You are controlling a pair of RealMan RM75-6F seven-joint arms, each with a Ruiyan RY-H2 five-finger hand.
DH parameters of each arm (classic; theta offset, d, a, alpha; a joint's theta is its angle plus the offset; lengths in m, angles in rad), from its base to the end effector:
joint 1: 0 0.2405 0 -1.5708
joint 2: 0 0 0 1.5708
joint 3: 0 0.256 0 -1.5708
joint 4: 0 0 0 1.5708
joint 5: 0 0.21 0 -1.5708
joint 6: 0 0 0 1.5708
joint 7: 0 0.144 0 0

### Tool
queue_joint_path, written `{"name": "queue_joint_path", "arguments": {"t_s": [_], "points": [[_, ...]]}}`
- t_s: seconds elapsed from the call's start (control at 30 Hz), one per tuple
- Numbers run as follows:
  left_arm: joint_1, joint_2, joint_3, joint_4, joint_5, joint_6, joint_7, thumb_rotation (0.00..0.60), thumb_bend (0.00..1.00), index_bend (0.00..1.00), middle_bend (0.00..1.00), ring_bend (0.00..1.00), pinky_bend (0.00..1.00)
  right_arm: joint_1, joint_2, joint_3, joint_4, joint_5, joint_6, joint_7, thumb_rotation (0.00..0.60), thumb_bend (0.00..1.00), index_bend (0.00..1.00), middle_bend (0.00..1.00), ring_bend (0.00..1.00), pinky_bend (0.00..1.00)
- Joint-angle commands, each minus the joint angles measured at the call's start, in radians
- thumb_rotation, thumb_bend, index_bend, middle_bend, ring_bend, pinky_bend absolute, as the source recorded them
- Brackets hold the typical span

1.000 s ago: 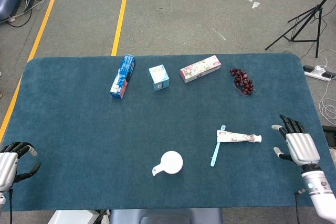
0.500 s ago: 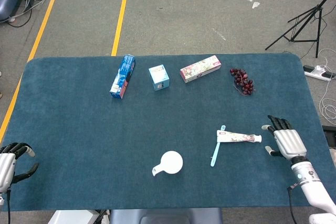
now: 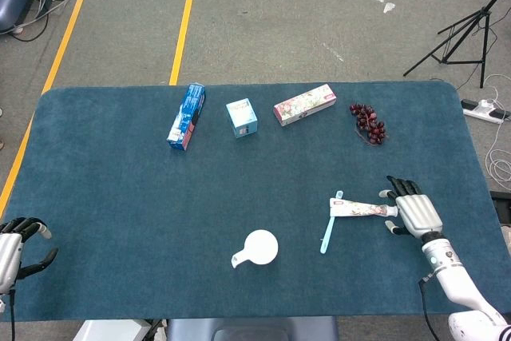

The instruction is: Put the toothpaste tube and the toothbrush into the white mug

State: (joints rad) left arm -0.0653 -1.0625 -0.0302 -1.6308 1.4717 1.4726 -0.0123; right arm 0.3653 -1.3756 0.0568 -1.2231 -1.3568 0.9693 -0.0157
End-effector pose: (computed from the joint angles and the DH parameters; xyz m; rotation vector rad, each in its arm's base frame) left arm -0.3210 0.1706 0.1731 -1.3705 -0.9292 -0.8406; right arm -0.3473 -0.2730 0.0605 1.6726 -1.0453 0.5882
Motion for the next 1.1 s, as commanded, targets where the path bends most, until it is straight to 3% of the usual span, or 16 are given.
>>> {"name": "queue_joint_path", "arguments": {"t_s": [0.03, 0.73, 1.1], "points": [[0.001, 0.001, 0.0, 0.0, 0.001, 0.002, -0.001, 0.6, 0.25, 0.5, 0.4, 0.31, 0.33, 0.009, -0.016, 0.001, 0.011, -0.001, -0.004, 0.002, 0.6, 0.22, 0.32, 0.0, 0.0, 0.08], [0.008, 0.007, -0.001, -0.007, 0.001, 0.011, -0.004, 0.6, 0.25, 0.51, 0.4, 0.31, 0.33, 0.03, -0.119, 0.008, 0.12, -0.001, 0.009, 0.04, 0.6, 0.31, 0.51, 0.03, 0.0, 0.08], [0.009, 0.007, -0.002, -0.007, -0.003, 0.009, -0.002, 0.6, 0.25, 0.51, 0.4, 0.31, 0.33, 0.027, -0.089, 0.013, 0.071, -0.015, 0.049, 0.043, 0.6, 0.33, 0.57, 0.04, 0.0, 0.08]]}}
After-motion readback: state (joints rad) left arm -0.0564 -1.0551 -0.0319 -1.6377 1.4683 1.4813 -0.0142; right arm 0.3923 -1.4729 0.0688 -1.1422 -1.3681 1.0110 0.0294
